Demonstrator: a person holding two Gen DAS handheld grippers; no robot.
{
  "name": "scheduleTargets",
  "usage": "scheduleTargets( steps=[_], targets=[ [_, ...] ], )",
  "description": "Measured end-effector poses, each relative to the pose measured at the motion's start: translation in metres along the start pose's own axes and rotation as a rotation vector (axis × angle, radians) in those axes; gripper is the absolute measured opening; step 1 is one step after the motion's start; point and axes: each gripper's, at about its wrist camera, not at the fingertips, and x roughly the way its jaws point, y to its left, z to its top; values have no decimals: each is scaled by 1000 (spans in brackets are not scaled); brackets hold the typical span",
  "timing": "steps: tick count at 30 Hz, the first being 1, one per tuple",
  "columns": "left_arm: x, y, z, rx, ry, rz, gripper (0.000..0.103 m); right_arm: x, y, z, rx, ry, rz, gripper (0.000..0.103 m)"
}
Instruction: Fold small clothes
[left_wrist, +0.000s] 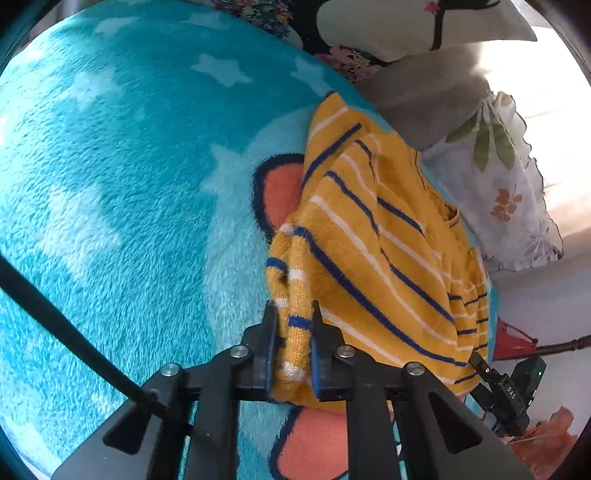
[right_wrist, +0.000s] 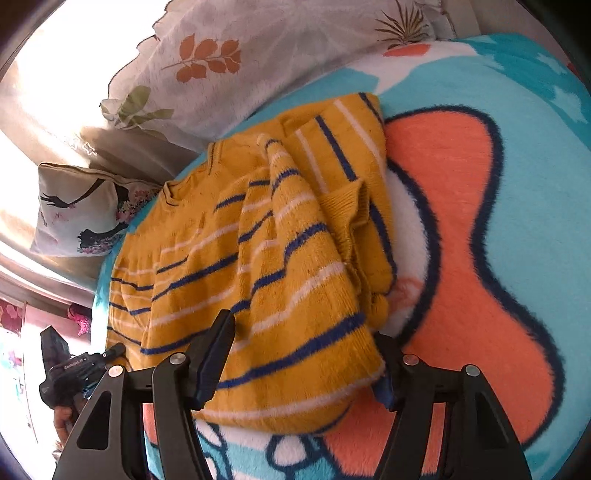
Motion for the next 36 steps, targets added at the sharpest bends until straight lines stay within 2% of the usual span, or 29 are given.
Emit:
scheduleTargets(
  steps=[1,2,3,4,6,11,13,17,20,23,25,27,29,31,33,36],
  targets=[
    [0,2,-1,-19,-4,-2,22,0,-2,2,9,2,-4,58],
    [-1,7,-2,-34,-1,-18,22,1,-6,3,24,11,0,39],
    [-1,8,-1,-39,-2,-28,17,2,-13,5,57,28,32,27],
    [-2,9,-1,-41,-4,-30,11,1,-18,5,84,37,61,25],
    [-12,13,-4,-53,-18,-50,11,-2,-25,4,123,48,106,20],
    [-50,8,-19,-25,-44,-79,10,-24,-27,-7,136,67,182,16],
    [-59,7,-30,-6,-46,-63,10,-33,-30,-14,142,73,197,16],
    [-46,15,-50,17,-31,60,10,-32,-38,-24,102,98,122,19],
    [-49,34,-53,-62,-28,55,14,-39,-48,-25,128,87,90,32],
    [-74,39,-56,-67,-92,79,20,-65,-51,-20,103,26,52,33],
    [-89,31,-54,-24,-136,116,31,-84,-48,-13,76,-36,11,33],
    [-97,18,-49,30,-162,119,48,-98,-39,-4,49,-86,12,33],
    [-97,-6,-41,107,-173,102,52,-99,-23,6,25,-107,47,33],
    [-91,-33,-33,205,-166,62,58,-86,-4,12,-13,-91,69,33],
    [-74,-58,-21,268,-149,62,60,-68,14,15,-58,-63,63,33],
    [-44,-75,1,293,-135,54,60,-37,38,21,-142,-24,31,33]
  ],
)
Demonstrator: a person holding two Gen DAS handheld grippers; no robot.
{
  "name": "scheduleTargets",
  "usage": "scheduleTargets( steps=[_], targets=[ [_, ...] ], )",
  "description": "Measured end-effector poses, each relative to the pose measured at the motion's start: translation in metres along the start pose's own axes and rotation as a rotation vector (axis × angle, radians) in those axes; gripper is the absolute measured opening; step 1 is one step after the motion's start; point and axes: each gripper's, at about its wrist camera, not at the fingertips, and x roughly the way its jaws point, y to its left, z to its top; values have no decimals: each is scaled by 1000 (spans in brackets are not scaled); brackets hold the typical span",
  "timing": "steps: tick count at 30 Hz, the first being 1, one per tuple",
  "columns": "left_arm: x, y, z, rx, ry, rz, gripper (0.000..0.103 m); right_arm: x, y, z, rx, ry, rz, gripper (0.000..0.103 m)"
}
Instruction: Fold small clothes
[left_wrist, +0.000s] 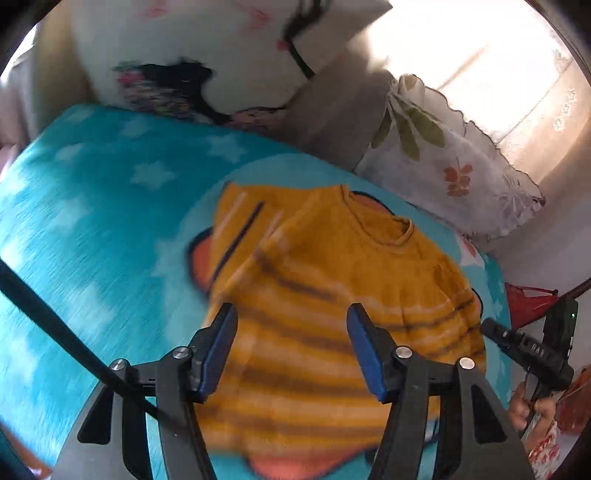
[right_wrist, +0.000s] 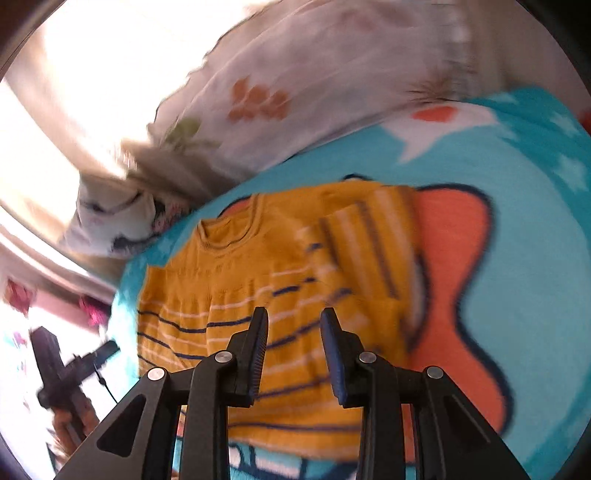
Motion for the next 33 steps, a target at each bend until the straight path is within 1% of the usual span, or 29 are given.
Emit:
scheduleTargets(
  steps=[2,3,5,7,8,9,10,12,15,17,18,19,20,22,25,28,30,33],
  targets=[
    [25,7,14,-55,23,-5,60,21,6,8,-25,25,-26,33],
    [40,17,23,-108,32,8,60,29,6,12,-30,33,-43,33],
    [63,28,33,-174,52,61,60,44,2,21,-32,43,-90,33],
    [78,43,35,-232,89,87,60,54,-9,29,-4,47,-134,33],
    [80,47,36,-240,82,73,61,57,-18,32,26,47,-144,31],
    [79,47,36,-232,79,68,62,59,-29,35,75,43,-135,30],
    [80,46,37,-219,95,68,62,60,-37,36,114,33,-116,30],
    [81,46,39,-214,105,65,63,57,-54,38,214,15,-55,29],
    [78,49,43,-246,122,66,63,54,-65,41,283,12,-8,29],
    [69,50,42,-263,113,84,63,44,-70,45,300,-15,-17,30],
    [61,50,41,-267,101,101,63,36,-73,47,304,-36,-50,40],
    [54,49,38,-266,94,111,63,29,-75,49,311,-56,-70,46],
    [45,47,36,-260,78,123,63,19,-79,49,327,-82,-64,53],
    [31,41,32,-239,48,141,64,5,-82,47,341,-104,-32,53],
    [14,25,19,-184,11,178,66,-16,-77,39,301,-117,-34,53],
    [7,9,0,-130,7,184,66,-27,-58,25,211,-104,-43,53],
    [10,-10,-17,-79,13,176,66,-23,-36,13,131,-74,-37,53],
    [21,-28,-37,-15,46,163,66,-8,-3,-15,-35,12,-14,52]
  ],
)
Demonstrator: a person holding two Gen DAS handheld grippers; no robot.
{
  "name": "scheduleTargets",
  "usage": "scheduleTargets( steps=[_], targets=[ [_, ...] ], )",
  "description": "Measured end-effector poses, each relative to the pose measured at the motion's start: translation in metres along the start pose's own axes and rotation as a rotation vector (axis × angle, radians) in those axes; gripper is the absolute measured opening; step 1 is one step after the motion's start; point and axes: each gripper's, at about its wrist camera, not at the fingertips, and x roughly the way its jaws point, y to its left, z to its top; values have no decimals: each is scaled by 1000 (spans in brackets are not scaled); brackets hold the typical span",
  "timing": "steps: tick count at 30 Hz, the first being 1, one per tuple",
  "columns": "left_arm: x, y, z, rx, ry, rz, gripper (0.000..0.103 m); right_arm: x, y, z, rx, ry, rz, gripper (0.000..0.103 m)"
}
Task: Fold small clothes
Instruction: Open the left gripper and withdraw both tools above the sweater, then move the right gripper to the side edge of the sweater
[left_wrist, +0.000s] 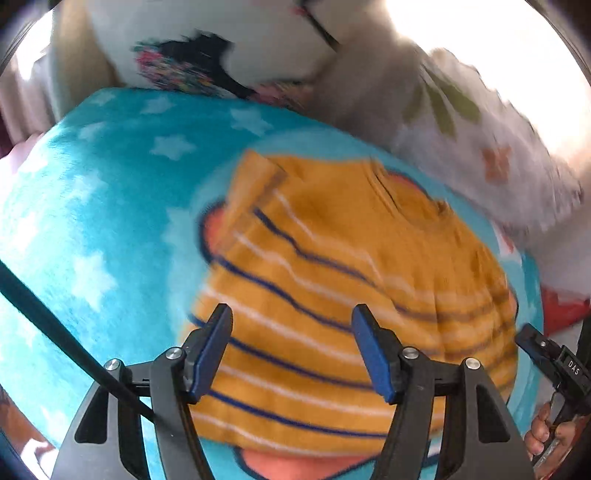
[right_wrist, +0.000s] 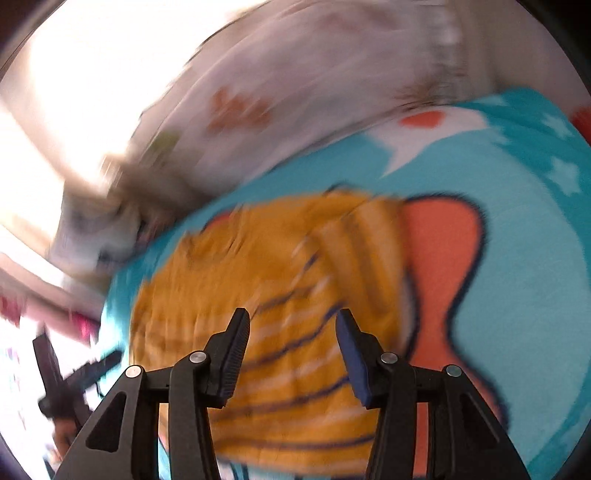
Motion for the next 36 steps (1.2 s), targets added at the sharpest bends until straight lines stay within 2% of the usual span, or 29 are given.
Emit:
scheduleTargets(
  steps=[2,5,7,8,12,16,22,29,36],
  targets=[
    [11,-11,-15,24,40,-2,66,15,13,-15,-63,45,-12,50],
    [28,-14,-36,5,84,6,66,27,9,-32,-70,79,-55,47],
    [26,-19,-45,31,46,41,66,26,2,-37,-68,76,-70,40],
    [26,-21,-47,47,55,55,67,24,-1,-38,-62,76,-68,40],
    [20,-16,-52,-16,71,59,67,11,-15,-44,-29,72,-49,40],
    [8,-17,-63,-58,68,41,67,-10,-29,-47,8,30,-16,42],
    [-8,-30,-83,-20,50,59,68,-32,-51,-57,68,0,10,46],
    [-21,-39,-104,-19,47,80,68,-40,-76,-76,128,16,20,50],
    [-31,-40,-124,-30,47,95,68,-40,-76,-89,118,37,39,51]
  ],
)
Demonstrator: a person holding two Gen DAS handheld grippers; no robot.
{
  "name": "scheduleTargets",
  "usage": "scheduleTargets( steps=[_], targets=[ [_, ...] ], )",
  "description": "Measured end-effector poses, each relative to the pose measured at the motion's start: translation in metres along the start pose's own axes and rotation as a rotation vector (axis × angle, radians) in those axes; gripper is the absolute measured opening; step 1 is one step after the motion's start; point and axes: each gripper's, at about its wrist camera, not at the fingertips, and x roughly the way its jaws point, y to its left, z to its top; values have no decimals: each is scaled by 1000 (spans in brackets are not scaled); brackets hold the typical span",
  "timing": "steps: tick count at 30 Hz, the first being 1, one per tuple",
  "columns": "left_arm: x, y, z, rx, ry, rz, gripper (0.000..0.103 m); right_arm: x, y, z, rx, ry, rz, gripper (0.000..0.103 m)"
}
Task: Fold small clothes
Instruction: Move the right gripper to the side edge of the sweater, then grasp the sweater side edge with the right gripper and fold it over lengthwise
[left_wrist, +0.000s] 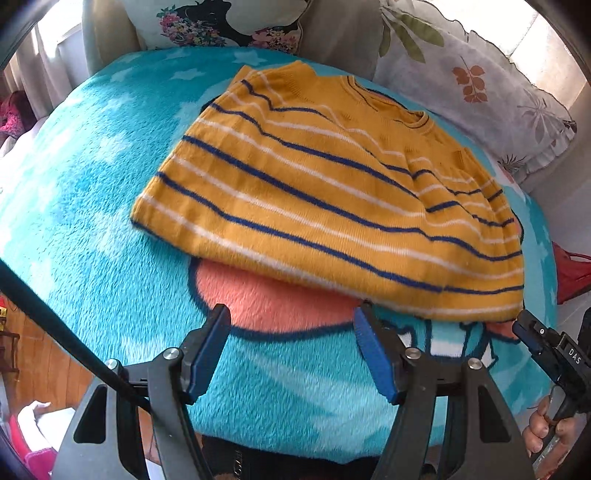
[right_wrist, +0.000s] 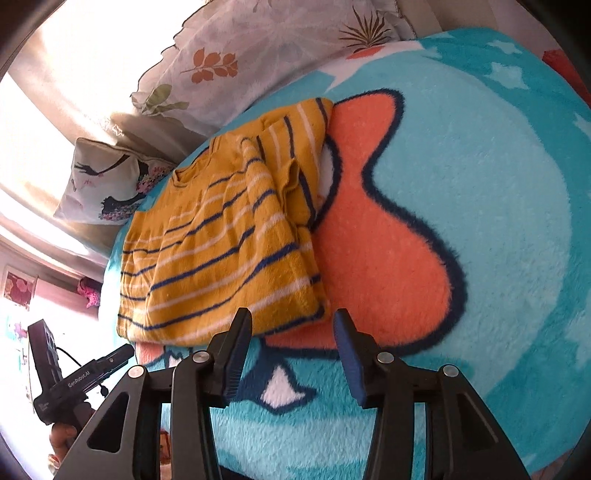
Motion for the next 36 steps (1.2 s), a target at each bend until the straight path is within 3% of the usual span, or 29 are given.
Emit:
scheduleTargets(
  steps=[12,17,23,25,27,30,32,36],
  targets=[
    [-5,4,10,25,-18,-18,69,14,3,-2,41,20,4,55],
    [-5,22,27,28,-22,-29,69,25,9,5,79,-14,-23,62],
    [-4,57,48,14,-17,-37,69,38,18,21,133,-62,-65,63],
    [-2,72,55,-1,-8,-45,69,41,21,24,154,-84,-97,57],
    [0,83,61,-10,-2,-56,69,45,20,29,181,-82,-117,27],
    [2,100,71,-16,2,-75,69,41,32,37,166,-88,-165,23],
    [3,110,76,-24,3,-86,69,35,63,48,63,-108,-248,22],
    [3,135,87,-52,-1,-115,69,31,147,67,-178,-156,-326,21]
  ],
)
